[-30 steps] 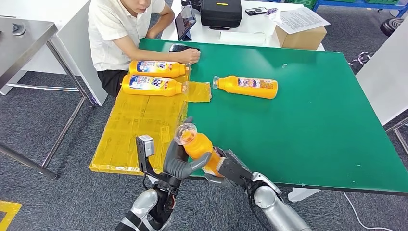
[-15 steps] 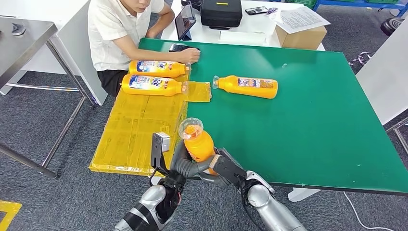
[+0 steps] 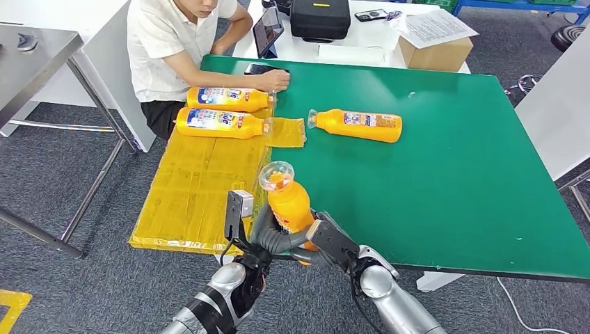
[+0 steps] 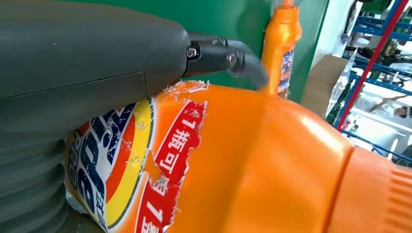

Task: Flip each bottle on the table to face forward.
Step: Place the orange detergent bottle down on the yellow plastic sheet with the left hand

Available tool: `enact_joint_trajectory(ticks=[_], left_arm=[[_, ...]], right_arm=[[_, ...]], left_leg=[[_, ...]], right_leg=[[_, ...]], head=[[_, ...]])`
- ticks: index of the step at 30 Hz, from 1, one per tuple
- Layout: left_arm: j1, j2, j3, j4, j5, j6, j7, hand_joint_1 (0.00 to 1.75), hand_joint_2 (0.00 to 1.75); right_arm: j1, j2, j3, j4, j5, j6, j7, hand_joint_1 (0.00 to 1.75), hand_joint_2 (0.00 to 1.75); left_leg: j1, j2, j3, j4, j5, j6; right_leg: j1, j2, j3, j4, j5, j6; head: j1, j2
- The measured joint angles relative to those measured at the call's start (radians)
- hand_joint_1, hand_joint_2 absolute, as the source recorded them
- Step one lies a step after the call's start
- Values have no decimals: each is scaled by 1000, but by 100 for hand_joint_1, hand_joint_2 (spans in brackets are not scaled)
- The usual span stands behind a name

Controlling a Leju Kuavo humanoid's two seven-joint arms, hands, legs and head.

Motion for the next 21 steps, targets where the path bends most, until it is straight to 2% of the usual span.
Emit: enact_joint_trajectory(ticks=[1, 4, 5, 15, 19, 21], left_arm=[[3, 0, 4, -4, 5, -9, -7, 175, 175], [23, 0, 18, -40, 9, -9, -26, 175, 175], [33, 0, 24, -60, 7, -4, -30, 175, 175], [95, 1, 57, -198, -29, 35, -48, 175, 175], [110, 1, 56, -233, -84, 105, -55, 175, 175], [115, 3, 55, -240, -99, 123, -60, 175, 175]], right_arm=[[0, 0, 2, -1, -3, 0, 0, 151, 175], [1, 0, 9, -8, -7, 0, -6, 27, 175], [2, 0, 12, -13, -9, -1, -10, 3, 175], [26, 1, 29, -61, 0, -28, -36, 0, 175], [49, 4, 32, -83, 31, -78, -49, 0, 0], [62, 5, 31, -92, 37, -92, -51, 0, 0]], left_leg=[[0, 0, 0, 0, 0, 0], [0, 0, 0, 0, 0, 0], [0, 0, 0, 0, 0, 0], [0, 0, 0, 0, 0, 0], [0, 0, 0, 0, 0, 0], [0, 0, 0, 0, 0, 0]], right_leg=[[0, 0, 0, 0, 0, 0], [0, 0, -1, 0, 0, 0], [0, 0, -1, 0, 0, 0], [0, 0, -2, 0, 0, 0], [0, 0, -2, 0, 0, 0], [0, 0, -2, 0, 0, 0]], head=[[0, 0], [0, 0], [0, 0], [0, 0], [0, 0], [0, 0]])
